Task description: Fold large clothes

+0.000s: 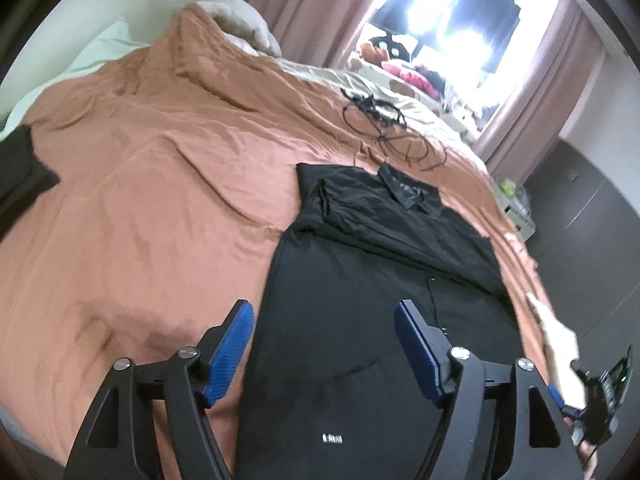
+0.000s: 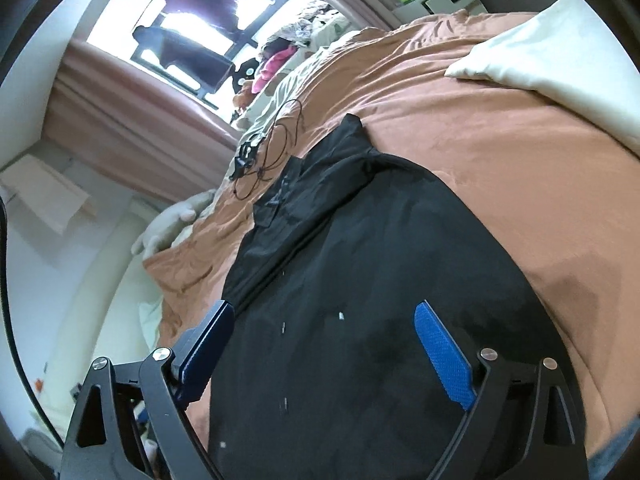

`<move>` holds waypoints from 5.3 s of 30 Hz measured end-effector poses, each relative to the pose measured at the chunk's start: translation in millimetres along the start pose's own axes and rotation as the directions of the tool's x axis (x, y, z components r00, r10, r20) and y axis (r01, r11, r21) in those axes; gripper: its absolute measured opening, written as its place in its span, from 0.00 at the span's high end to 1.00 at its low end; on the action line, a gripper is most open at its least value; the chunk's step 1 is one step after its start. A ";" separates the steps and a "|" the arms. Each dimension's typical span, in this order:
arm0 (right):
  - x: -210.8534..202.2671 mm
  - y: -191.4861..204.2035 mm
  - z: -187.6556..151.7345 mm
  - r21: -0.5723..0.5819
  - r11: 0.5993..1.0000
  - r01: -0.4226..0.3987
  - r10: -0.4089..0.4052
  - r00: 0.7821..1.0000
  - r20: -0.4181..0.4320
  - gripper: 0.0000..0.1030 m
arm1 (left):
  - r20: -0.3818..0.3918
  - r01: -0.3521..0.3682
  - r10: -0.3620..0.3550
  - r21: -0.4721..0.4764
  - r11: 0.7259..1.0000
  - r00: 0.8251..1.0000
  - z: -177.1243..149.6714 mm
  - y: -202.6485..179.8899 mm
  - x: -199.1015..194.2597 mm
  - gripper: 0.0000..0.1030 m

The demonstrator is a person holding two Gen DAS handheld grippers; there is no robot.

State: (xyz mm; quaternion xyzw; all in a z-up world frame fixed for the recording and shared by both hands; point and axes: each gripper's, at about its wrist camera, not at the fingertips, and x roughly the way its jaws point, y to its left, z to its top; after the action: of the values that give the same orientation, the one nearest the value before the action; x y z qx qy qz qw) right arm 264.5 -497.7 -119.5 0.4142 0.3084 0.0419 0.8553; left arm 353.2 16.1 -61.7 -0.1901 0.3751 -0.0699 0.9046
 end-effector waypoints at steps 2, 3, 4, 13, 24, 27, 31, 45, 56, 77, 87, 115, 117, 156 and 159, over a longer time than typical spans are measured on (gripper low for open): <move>-12.4 2.3 -7.3 -0.018 1.000 0.008 -0.008 1.000 -0.001 0.11 | 0.020 0.014 -0.014 -0.015 1.000 1.000 -6.7 4.9 -12.8 0.25; -17.8 3.0 -10.3 -0.022 1.000 0.017 -0.017 1.000 -0.003 0.11 | 0.027 0.014 -0.014 -0.018 1.000 1.000 -10.2 7.5 -19.0 0.25; -23.8 4.1 -13.4 -0.024 1.000 0.018 -0.019 1.000 -0.005 0.11 | 0.031 0.011 -0.010 -0.020 1.000 0.999 -14.3 9.6 -24.7 0.25; -65.3 16.0 -33.8 -0.060 0.998 0.020 -0.020 1.000 0.006 0.11 | 0.044 0.000 0.000 0.008 1.000 0.999 -47.4 23.0 -72.0 0.25; -115.3 -4.9 -53.6 -0.078 0.995 0.067 -0.065 0.998 0.021 0.11 | 0.032 -0.045 0.044 0.035 0.998 0.999 -82.2 36.4 -113.8 0.25; -132.6 -12.6 -59.9 -0.106 0.991 0.079 -0.078 0.997 0.016 0.11 | 0.029 -0.068 0.067 0.034 0.997 0.997 -96.4 37.2 -127.0 0.25; -152.2 -22.1 -64.8 -0.142 0.984 0.106 -0.104 0.994 0.021 0.11 | 0.018 -0.069 0.068 0.031 0.997 0.998 -110.9 40.5 -138.1 0.25; -145.9 -58.8 -64.1 -0.117 0.984 0.136 -0.141 0.989 -0.040 0.18 | -0.062 -0.008 0.008 0.007 1.000 0.998 -133.6 51.5 -113.4 0.46; -101.7 -103.6 -55.1 -0.033 0.995 0.090 -0.093 0.989 -0.112 0.22 | -0.181 -0.006 0.007 0.010 1.000 0.983 -142.0 43.7 -48.1 0.62; -46.8 -123.6 -59.4 0.124 0.981 -0.152 0.173 0.967 -0.187 0.45 | -0.288 0.113 -0.212 -0.324 0.939 0.934 -155.2 91.3 -9.9 0.70; -29.5 -119.2 -64.7 0.149 0.985 -0.085 0.112 0.978 -0.177 0.45 | -0.225 0.166 -0.281 -0.425 0.890 0.933 -157.4 86.7 6.7 0.70; -141.1 -30.8 -35.7 0.062 0.976 -0.210 0.211 0.977 -0.014 0.95 | 0.105 0.298 -0.279 -0.349 0.889 0.955 -104.6 51.4 -138.2 0.91; -150.9 -26.2 -37.4 0.054 0.974 -0.222 0.223 0.975 -0.011 0.95 | 0.114 0.301 -0.279 -0.348 0.888 0.953 -107.9 53.8 -151.9 0.91; -235.8 52.6 -56.0 -0.161 0.952 -0.260 0.259 0.965 -0.026 0.93 | 0.245 0.350 -0.282 -0.307 0.885 0.927 -124.7 66.1 -275.0 0.90; -223.6 61.5 -39.3 -0.187 0.949 -0.255 0.259 0.966 -0.003 0.93 | 0.260 0.349 -0.278 -0.293 0.890 0.925 -101.0 58.9 -264.2 0.90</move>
State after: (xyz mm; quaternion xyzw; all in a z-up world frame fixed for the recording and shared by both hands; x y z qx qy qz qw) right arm 73.4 -503.8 17.5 0.3698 0.2372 0.1771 0.8807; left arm 93.7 111.8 22.0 -0.4050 0.2474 -0.1306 0.8704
